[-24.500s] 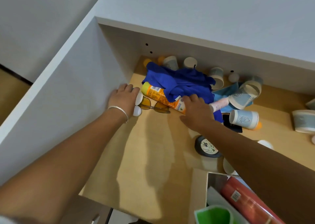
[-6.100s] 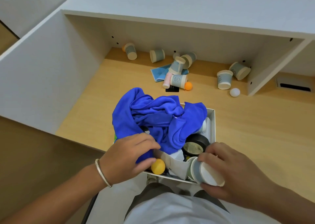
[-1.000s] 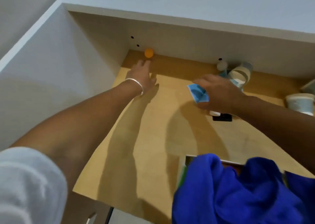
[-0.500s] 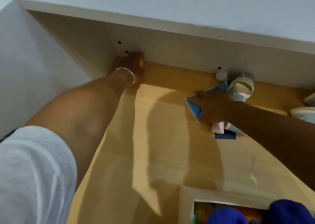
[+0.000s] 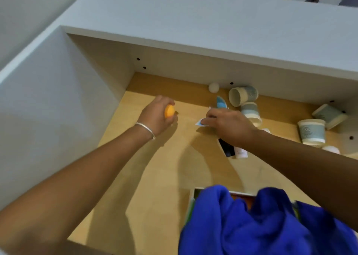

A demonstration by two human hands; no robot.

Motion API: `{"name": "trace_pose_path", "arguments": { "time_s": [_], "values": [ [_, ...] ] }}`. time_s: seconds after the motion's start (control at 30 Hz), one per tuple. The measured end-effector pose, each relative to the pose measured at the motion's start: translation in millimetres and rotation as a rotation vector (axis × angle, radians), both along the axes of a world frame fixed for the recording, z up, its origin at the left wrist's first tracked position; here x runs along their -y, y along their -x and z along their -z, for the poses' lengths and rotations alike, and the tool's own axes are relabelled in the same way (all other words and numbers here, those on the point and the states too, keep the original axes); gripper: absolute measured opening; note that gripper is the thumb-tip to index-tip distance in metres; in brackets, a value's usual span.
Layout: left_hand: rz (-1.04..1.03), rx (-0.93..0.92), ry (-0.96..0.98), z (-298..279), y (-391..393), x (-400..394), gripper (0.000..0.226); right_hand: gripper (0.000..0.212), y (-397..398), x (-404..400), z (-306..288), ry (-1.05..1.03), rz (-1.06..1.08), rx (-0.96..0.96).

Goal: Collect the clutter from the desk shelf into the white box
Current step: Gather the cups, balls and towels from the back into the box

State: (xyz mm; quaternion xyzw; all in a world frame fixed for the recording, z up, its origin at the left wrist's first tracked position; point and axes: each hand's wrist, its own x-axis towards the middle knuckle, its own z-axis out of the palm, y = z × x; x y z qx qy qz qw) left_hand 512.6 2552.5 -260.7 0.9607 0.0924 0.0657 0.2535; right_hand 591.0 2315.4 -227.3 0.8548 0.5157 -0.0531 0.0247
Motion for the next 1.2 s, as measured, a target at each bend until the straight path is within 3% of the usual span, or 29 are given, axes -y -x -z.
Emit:
{"name": "trace_pose_path", "arguments": {
  "time_s": [0.17, 0.43, 0.67, 0.93, 1.03, 1.1, 1.2],
  "values": [
    [0.022, 0.115, 0.069, -67, 72, 56, 0.042, 0.045, 40, 40, -62, -0.182, -0.033, 0.031],
    [0.153, 0.150, 0.169, -153, 185, 155, 0.051, 0.038, 117, 160, -150, -0.525, -0.109, -0.001],
    [0.323, 0.117, 0.019, -158, 250, 230, 0.040, 0.037, 182, 245, -168, -0.494, -0.268, 0.070],
    [0.375, 0.010, -0.093, -129, 261, 249, 0.035, 0.043, 216, 263, -134, -0.298, -0.320, -0.173],
    [0.348, 0.018, -0.077, -130, 265, 246, 0.035, 0.042, 216, 264, -128, -0.382, -0.257, -0.308],
    [0.328, 0.060, -0.056, -132, 267, 241, 0.033, 0.042, 210, 260, -125, -0.478, -0.145, -0.289],
    [0.265, 0.132, -0.008, -135, 264, 229, 0.030, 0.063, 200, 249, -114, -0.287, -0.005, -0.278]
  ]
}}
